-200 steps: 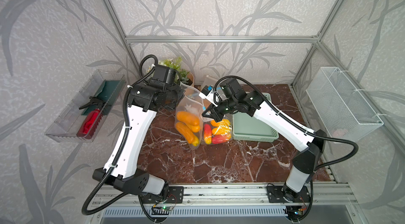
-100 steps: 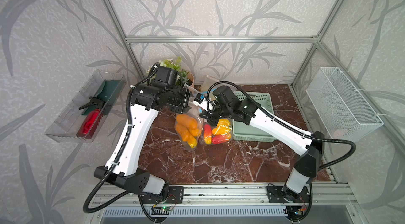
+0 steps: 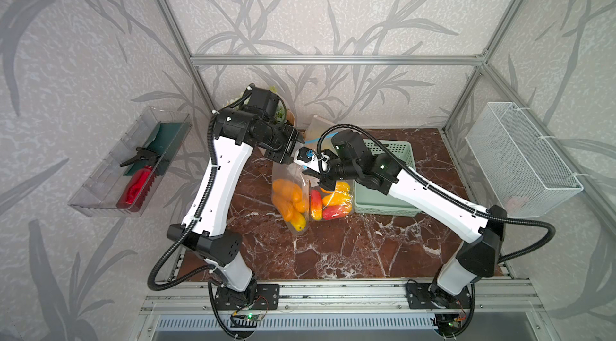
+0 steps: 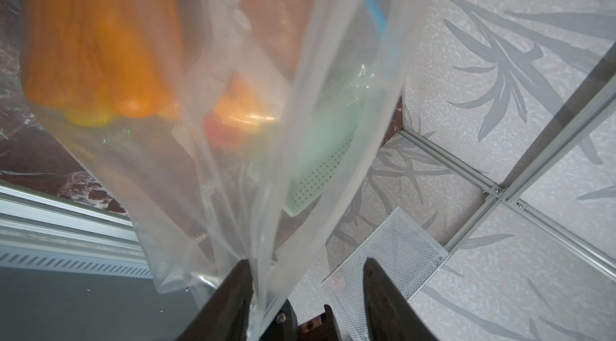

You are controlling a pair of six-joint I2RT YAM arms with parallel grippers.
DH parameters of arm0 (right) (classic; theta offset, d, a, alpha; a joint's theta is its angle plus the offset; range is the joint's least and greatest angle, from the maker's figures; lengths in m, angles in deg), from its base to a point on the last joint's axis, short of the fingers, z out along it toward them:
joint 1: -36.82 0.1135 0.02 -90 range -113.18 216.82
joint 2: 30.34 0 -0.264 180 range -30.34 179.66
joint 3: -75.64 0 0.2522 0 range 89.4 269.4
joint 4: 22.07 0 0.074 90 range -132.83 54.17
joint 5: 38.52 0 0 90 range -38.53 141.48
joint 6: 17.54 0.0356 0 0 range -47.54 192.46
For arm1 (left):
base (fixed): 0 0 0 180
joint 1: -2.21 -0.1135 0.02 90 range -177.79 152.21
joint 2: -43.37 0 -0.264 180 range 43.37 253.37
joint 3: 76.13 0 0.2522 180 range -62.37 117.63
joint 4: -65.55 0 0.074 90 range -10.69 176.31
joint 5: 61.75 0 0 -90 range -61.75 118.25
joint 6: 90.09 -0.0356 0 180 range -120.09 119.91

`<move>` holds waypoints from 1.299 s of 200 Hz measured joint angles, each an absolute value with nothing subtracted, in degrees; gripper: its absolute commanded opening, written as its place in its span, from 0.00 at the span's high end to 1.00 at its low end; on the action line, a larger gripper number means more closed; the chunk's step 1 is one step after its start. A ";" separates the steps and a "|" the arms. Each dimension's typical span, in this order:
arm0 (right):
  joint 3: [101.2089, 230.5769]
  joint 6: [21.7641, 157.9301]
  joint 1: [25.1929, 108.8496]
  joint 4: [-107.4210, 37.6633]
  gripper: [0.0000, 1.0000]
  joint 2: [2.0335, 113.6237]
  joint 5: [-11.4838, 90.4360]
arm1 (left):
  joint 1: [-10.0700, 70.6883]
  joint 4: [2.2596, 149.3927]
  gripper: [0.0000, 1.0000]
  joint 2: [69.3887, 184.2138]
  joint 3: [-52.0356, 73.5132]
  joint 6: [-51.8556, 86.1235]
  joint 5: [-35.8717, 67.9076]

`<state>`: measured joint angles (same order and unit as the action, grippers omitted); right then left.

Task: Place the mango in a zip-top bag and seal the zipper
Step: Adjust the zipper food storage bag at the center of the board.

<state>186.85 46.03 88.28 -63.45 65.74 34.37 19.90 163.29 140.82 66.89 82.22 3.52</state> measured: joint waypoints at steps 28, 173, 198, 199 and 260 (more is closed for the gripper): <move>186.92 45.11 88.24 -63.95 1.00 65.74 32.71 | 20.25 167.60 0.46 143.33 73.88 77.28 3.23; 181.02 41.11 88.11 -68.54 1.00 60.32 36.56 | 26.92 171.29 0.46 147.73 67.43 63.46 -0.88; 179.44 41.09 87.82 -68.78 1.00 58.85 37.65 | 26.99 171.25 0.52 147.73 67.58 62.44 -1.29; 179.42 41.09 87.82 -68.80 1.00 58.83 37.67 | 27.01 171.25 0.52 147.73 67.61 62.44 -1.31; 179.22 41.28 87.43 -69.13 1.00 58.41 40.30 | 27.73 171.53 1.00 148.23 68.37 61.21 -0.99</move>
